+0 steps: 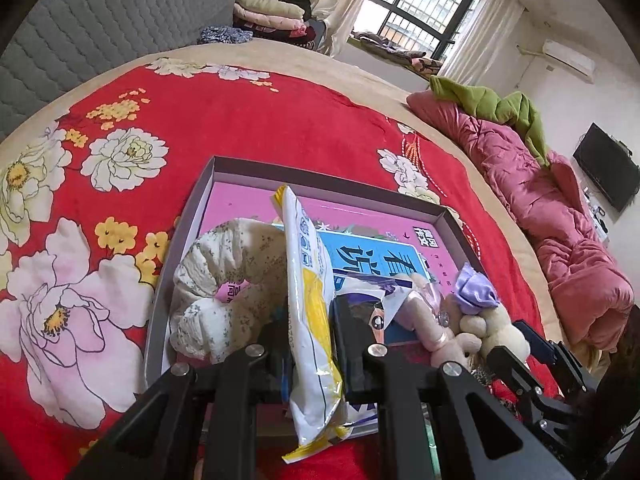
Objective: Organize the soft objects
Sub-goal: 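Lower the white purple-bowed bear into the box and open the right tool, then lower the yellow-white package into the box and open the left tool, then withdraw both open tools up and away from the box, then move left tool to the peach ball while right tool approaches the leopard scrunchie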
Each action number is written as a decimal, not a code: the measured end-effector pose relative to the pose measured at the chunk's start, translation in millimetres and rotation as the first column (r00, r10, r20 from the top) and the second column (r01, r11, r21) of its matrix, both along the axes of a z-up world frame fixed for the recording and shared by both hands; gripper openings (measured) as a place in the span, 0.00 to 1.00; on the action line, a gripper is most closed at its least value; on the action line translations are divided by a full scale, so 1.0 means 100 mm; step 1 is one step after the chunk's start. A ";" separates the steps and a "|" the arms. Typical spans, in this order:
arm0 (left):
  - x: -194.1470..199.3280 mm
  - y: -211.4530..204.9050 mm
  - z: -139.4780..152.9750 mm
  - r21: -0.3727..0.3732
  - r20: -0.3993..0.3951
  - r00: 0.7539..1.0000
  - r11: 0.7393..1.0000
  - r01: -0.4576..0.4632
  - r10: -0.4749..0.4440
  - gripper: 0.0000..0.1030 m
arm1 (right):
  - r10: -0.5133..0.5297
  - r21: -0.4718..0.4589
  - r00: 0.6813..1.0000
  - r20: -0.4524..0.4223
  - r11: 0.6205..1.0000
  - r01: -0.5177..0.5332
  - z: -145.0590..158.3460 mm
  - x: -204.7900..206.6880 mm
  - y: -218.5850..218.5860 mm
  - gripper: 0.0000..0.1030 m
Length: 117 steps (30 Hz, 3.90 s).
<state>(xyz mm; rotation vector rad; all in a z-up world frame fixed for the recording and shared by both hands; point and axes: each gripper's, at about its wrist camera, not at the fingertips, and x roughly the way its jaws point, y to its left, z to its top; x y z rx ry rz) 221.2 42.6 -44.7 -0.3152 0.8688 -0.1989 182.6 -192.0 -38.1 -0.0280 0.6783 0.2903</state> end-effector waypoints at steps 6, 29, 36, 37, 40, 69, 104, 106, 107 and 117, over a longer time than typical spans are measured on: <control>0.00 0.00 0.00 0.014 -0.006 1.000 1.000 0.002 -0.001 0.18 | -0.006 -0.002 1.000 0.026 1.000 0.006 0.05 -0.05 -0.01 0.67; -0.09 0.03 0.18 0.099 0.016 0.999 0.995 -0.031 0.030 0.30 | -0.035 -0.019 0.998 0.045 0.999 0.036 0.08 -0.12 -0.07 0.68; -0.14 0.09 0.20 0.108 0.004 0.999 0.993 -0.040 0.040 0.30 | -0.047 -0.028 0.997 0.053 0.998 0.049 0.09 -0.13 -0.09 0.68; -0.15 0.10 0.20 0.108 0.001 0.999 0.993 -0.043 0.043 0.30 | -0.047 -0.029 0.997 0.054 0.998 0.049 0.10 -0.13 -0.09 0.68; -0.18 0.15 0.21 0.109 0.006 0.999 0.993 -0.053 0.053 0.30 | -0.046 -0.027 0.997 0.057 0.998 0.048 0.11 -0.14 -0.08 0.69; -0.43 0.01 0.50 0.164 0.068 0.998 0.986 -0.017 0.006 0.31 | -0.079 -0.053 0.993 0.090 0.995 0.084 0.33 -0.35 -0.08 0.72; -0.85 0.33 0.82 0.129 0.109 0.992 0.988 -0.082 0.068 0.64 | -0.148 -0.061 0.979 0.143 0.986 0.158 0.77 -0.80 -0.21 0.72; -0.88 0.31 0.83 0.124 0.110 0.992 0.989 -0.079 0.065 0.64 | -0.149 -0.059 0.977 0.149 0.985 0.160 0.81 -0.83 -0.22 0.72; -0.90 0.30 0.84 0.124 0.112 0.992 0.989 -0.075 0.061 0.64 | -0.149 -0.059 0.977 0.150 0.985 0.159 0.82 -0.84 -0.22 0.72; -1.06 0.23 0.91 0.127 0.116 0.992 0.990 -0.055 0.040 0.64 | -0.129 -0.060 0.981 0.148 0.988 0.139 0.89 -1.04 -0.22 0.72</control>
